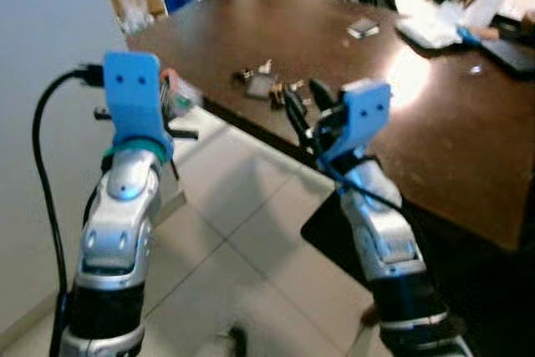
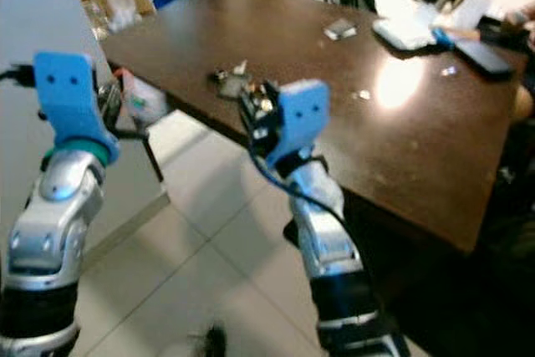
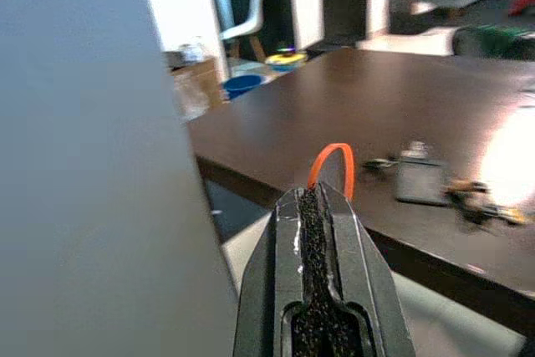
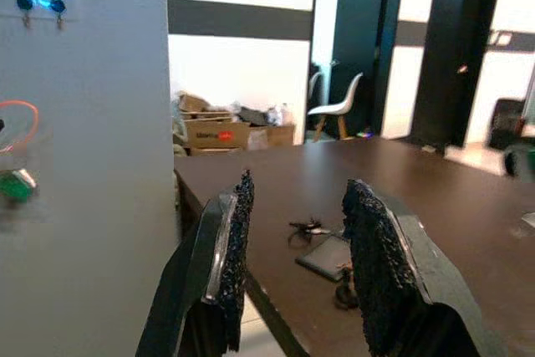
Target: Hang keys on a hook
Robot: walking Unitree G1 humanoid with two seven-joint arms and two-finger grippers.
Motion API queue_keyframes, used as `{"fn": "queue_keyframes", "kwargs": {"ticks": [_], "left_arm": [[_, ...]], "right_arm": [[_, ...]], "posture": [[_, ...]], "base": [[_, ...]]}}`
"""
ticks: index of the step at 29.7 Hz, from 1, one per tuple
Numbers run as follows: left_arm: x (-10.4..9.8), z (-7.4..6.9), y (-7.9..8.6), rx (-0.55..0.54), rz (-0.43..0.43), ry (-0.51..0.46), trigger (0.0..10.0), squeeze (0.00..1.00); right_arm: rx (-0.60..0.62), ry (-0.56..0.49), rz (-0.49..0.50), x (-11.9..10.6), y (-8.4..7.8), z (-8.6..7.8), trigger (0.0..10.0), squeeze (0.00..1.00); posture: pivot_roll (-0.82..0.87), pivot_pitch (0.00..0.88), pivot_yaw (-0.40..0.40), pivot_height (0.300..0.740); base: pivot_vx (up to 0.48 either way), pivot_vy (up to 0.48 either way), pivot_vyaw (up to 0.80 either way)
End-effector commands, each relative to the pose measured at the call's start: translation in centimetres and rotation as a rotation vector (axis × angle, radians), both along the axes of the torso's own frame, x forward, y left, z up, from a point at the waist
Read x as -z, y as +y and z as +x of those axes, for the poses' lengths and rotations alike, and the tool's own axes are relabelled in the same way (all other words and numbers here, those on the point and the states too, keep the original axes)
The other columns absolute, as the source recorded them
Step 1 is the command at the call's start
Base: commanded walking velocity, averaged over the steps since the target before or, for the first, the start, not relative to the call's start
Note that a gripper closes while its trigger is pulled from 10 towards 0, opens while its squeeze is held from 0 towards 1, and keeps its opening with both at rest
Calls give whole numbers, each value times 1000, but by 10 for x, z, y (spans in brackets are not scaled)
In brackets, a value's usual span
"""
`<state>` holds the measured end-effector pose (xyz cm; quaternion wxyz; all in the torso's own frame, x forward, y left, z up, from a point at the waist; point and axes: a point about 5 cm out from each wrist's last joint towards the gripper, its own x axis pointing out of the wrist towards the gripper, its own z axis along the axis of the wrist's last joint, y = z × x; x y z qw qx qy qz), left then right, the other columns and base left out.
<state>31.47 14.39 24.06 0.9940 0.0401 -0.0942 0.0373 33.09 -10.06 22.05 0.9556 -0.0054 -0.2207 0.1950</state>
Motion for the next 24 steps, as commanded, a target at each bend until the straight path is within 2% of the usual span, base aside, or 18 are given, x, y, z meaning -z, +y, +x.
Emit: {"fn": "queue_keyframes", "kwargs": {"ticks": [1,24], "left_arm": [[3,1,0,9,0,26,10000,0],[-2,0,-3,20,36,-5,10000,0]], "right_arm": [[3,11,3,2,-1,1,10000,0],[-5,12,-4,3,1,0,10000,0]], "posture": [[121,29,97,740],[122,33,99,740]], "base": [[0,0,800],[0,0,800]]}}
